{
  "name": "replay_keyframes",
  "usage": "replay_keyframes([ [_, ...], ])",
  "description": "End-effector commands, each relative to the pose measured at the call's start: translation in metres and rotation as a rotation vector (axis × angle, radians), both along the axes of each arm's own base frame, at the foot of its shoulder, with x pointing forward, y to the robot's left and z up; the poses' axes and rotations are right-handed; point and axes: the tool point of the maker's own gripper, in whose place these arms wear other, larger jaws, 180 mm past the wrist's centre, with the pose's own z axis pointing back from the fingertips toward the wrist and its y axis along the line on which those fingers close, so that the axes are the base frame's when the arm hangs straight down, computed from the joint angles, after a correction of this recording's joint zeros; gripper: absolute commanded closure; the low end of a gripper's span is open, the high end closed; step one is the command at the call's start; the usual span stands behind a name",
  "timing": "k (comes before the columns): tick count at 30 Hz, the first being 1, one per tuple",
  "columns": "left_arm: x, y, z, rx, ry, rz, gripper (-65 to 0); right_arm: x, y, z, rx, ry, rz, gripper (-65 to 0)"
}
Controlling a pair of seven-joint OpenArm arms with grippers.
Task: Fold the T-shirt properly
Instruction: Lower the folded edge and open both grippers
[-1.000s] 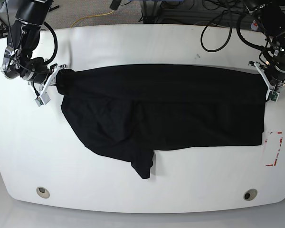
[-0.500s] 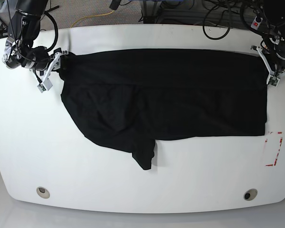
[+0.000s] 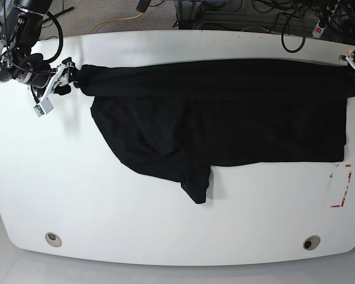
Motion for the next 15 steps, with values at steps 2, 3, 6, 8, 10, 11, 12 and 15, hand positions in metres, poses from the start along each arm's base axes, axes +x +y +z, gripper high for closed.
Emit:
replay_keyframes([
  [2,0.017,-0.014,0.033,0.012,-0.087,-0.068,-37.6,0.004,0.001,0.015,0.032,-0.039,0.019,-39.6],
  [3,0.017,-0.016,0.033,0.000,-0.086,-0.072,-37.6,0.004,0.003,0.015,0.040,-0.039,0.023,-39.6],
  [6,0.021,-0.022,0.035,-0.036,-0.100,-0.095,-37.6,0.005,0.013,0.013,0.051,-0.030,0.058,-39.5],
  [8,0.022,-0.024,0.036,-0.052,-0.109,-0.101,-37.6,0.004,0.018,0.011,0.056,-0.023,0.070,-39.5],
  [10,0.024,-0.027,0.037,-0.076,-0.122,-0.108,-37.6,0.000,0.020,0.008,0.057,-0.009,0.077,-39.5],
  [11,0.024,-0.027,0.038,-0.078,-0.124,-0.110,-37.6,-0.002,0.020,0.007,0.060,-0.004,0.077,-39.5],
  [12,0.024,-0.027,0.037,-0.078,-0.122,-0.109,-37.6,-0.003,0.020,0.007,0.064,-0.004,0.077,-39.5],
  [15,0.025,-0.027,0.036,-0.077,-0.119,-0.109,-37.6,-0.001,0.020,0.008,0.063,-0.010,0.076,-39.5],
])
